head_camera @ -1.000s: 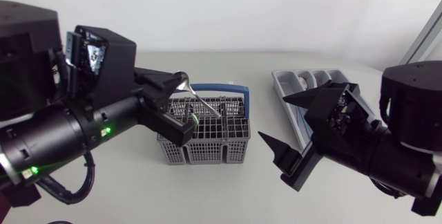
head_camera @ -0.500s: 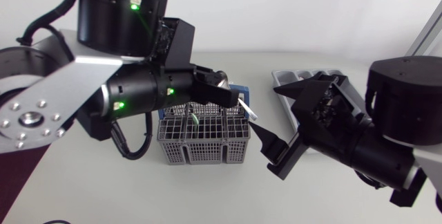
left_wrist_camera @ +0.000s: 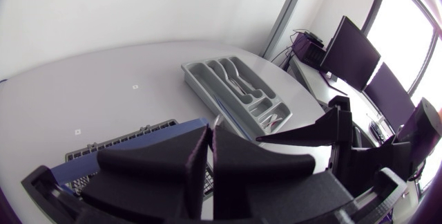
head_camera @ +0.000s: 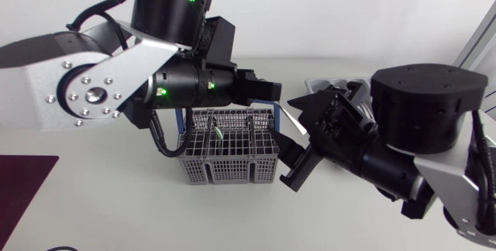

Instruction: Unload the cutlery basket into the drawer organizer.

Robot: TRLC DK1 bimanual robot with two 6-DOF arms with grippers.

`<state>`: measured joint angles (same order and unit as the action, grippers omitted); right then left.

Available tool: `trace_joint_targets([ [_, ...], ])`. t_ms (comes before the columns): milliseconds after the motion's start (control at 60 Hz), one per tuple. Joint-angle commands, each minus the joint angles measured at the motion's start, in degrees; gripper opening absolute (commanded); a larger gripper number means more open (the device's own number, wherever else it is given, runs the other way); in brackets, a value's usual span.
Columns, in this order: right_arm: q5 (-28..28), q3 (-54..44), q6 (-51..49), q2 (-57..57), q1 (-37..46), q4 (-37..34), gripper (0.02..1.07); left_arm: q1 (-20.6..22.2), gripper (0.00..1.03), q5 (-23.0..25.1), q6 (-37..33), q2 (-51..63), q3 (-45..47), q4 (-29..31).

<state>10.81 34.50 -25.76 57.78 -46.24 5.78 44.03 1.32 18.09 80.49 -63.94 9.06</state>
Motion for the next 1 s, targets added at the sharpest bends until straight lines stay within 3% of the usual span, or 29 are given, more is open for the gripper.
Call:
trace_joint_targets([
  [0, 0.79, 2.24, -0.70, 1.72, 0.71, 1.34, 0.55, -0.70, 0.03, 1.23, 1.69, 0.81, -1.80, -0.01],
  [117, 0.71, 3.03, -1.14, 2.95, 1.33, 2.48, 0.44, -1.14, 0.03, 2.46, 1.95, 0.81, -1.89, 0.52],
  [767, -1.84, 4.26, -1.22, 6.03, 3.52, 3.10, 0.29, -2.72, 0.03, 6.94, 2.66, 0.02, -1.01, 1.58],
  [983, -3.43, 4.52, -1.22, 6.21, 3.52, 2.57, 0.16, -2.81, 0.03, 7.29, 2.74, -0.51, -0.48, 1.93],
])
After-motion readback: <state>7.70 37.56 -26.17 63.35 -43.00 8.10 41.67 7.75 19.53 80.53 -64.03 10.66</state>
